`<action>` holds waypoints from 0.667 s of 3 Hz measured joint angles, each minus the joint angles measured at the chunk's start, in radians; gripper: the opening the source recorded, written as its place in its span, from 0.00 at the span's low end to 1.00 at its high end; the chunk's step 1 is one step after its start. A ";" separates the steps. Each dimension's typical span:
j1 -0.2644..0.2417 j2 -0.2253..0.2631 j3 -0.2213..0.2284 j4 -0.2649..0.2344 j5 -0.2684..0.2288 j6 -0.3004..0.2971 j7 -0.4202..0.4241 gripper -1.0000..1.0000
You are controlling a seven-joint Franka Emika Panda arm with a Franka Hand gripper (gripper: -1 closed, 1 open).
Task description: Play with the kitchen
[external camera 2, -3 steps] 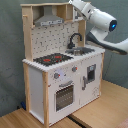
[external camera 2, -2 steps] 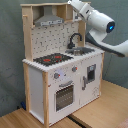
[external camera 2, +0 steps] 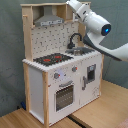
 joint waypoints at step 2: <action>-0.038 -0.073 -0.030 0.035 0.000 -0.129 0.137 1.00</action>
